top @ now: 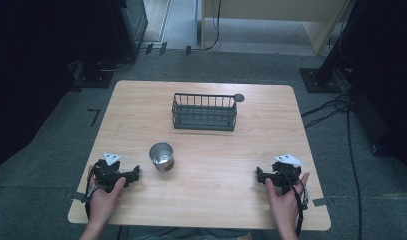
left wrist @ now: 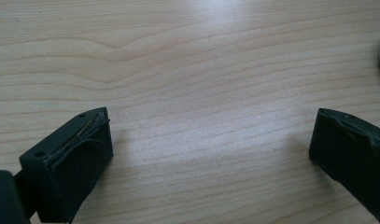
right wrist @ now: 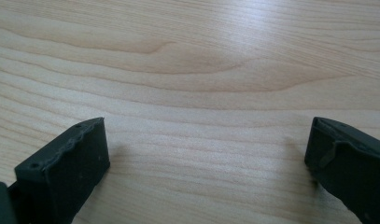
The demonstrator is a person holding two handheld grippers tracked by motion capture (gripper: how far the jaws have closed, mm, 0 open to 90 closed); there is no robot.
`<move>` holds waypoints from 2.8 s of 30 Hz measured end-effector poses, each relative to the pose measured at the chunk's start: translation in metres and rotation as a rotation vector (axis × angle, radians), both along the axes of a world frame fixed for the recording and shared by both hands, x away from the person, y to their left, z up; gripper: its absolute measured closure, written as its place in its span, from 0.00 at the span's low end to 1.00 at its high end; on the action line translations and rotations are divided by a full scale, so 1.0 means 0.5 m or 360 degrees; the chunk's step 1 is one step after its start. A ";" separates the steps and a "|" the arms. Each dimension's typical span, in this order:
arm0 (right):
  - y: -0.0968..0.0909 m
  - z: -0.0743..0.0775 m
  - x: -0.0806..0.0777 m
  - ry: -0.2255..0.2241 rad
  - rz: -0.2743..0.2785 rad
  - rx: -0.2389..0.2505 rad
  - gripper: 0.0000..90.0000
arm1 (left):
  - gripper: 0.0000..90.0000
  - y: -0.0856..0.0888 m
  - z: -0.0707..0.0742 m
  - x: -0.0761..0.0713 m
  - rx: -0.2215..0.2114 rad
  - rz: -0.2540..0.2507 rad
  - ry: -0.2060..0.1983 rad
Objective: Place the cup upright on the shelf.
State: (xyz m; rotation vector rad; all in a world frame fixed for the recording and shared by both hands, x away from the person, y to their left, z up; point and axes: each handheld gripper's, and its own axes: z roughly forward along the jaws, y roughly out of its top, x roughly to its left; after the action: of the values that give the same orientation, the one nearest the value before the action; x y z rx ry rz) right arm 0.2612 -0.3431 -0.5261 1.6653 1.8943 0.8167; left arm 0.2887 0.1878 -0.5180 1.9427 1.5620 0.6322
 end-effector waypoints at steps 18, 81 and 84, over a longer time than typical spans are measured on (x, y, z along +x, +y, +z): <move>-0.047 0.000 -0.004 -0.0001 0.0033 0.0000 0.00 | 0.00 -0.034 0.052 -0.067 -0.0171 -0.0255 -0.0157; -0.048 0.000 -0.007 -0.0001 0.0005 -0.0003 0.00 | 0.21 -0.232 0.103 0.049 -0.0019 -0.0433 -0.0222; -0.048 0.000 -0.007 -0.0001 0.0004 -0.0004 0.00 | 0.21 -0.235 0.113 0.054 -0.0036 -0.0441 -0.0232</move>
State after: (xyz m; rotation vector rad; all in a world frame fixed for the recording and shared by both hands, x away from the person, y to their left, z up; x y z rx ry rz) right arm 0.2577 -0.3672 -0.5263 1.6610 1.8966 0.8155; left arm 0.3156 0.0702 -0.4613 2.0001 1.1804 0.6198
